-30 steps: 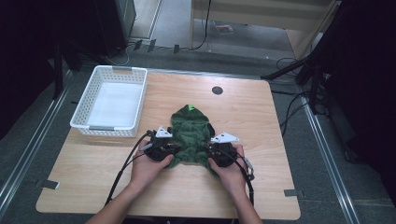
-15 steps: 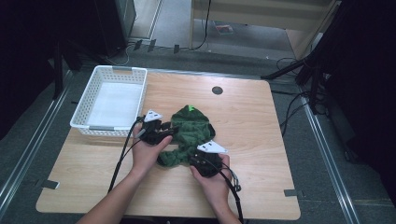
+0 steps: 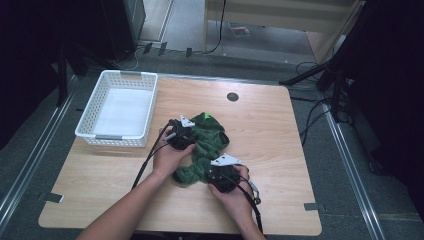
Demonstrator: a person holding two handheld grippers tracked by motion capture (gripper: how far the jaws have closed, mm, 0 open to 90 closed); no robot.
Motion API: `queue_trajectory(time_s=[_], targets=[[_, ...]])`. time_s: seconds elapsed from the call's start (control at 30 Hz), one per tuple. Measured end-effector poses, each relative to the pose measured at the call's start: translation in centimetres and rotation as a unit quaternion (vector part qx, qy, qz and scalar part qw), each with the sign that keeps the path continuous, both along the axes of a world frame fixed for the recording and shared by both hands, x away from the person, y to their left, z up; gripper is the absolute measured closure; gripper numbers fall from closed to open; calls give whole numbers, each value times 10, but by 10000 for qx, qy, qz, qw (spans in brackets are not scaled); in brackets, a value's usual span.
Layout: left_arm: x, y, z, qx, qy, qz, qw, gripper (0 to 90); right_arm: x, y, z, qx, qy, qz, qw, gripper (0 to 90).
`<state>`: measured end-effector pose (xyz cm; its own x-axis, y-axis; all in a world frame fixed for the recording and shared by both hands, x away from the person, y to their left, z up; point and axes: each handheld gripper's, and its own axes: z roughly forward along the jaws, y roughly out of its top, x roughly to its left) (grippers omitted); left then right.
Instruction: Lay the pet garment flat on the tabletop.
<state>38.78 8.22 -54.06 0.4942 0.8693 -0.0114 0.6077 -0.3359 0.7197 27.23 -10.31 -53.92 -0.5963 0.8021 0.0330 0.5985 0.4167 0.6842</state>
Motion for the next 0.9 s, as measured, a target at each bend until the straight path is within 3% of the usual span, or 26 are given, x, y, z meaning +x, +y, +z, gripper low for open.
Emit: queue_trajectory(time_s=[0.1, 0.17, 0.2, 0.23, 0.27, 0.33, 0.4, 0.47, 0.53, 0.57, 0.63, 0.67, 0.73, 0.8, 0.9], targets=[[4, 0, -1, -163, 25, 112, 9998, 721, -4, -12, -1, 113, 8, -74, 9999, 633], [3, -2, 0, -351, 60, -41, 9994, 656, -4, -14, -1, 207, 39, 15, 9998, 564], [1, -1, 2, -593, 138, -258, 9978, 607, -4, -14, 1, 342, 72, 114, 9993, 529], [-1, 0, 3, -751, 110, -381, 9964, 580, -5, -17, 6, 728, 139, 325, 9967, 505], [-5, 2, 6, -798, 25, -486, 9956, 568, -5, -19, 10, 950, 135, 433, 9944, 502], [-13, 10, 13, -1068, -156, -476, 9930, 556, -5, -26, 26, 1226, -146, 431, 9914, 518], [-15, 15, 16, -1290, -214, -436, 9905, 562, 1, -34, 40, 1319, -512, 152, 9898, 566], [-15, 12, 14, -1267, -114, -483, 9907, 579, 15, -38, 49, 1377, -655, -159, 9882, 627], [-16, 4, 8, -1179, 87, -706, 9905, 585, 33, -33, 50, 1488, -734, -249, 9858, 671], [-18, -2, 5, -1019, 96, -884, 9908, 585, 39, -29, 48, 1466, -712, -233, 9864, 671], [-21, -9, 1, -870, 91, -1042, 9907, 586, 57, -15, 39, 1220, -597, -117, 9907, 668], [-21, -10, -1, -858, 115, -1051, 9907, 585, 68, -8, 33, 912, -569, -123, 9941, 657], [-19, -9, -5, -877, 236, -961, 9912, 582, 82, -6, 23, 540, -451, -335, 9970, 653], [-16, -4, -6, -1062, 378, -905, 9895, 587, 94, -16, 11, 520, -134, -696, 9961, 685], [-16, -3, -6, -1028, 384, -940, 9895, 596, 94, -29, 4, 625, 8, -806, 9948, 712]])
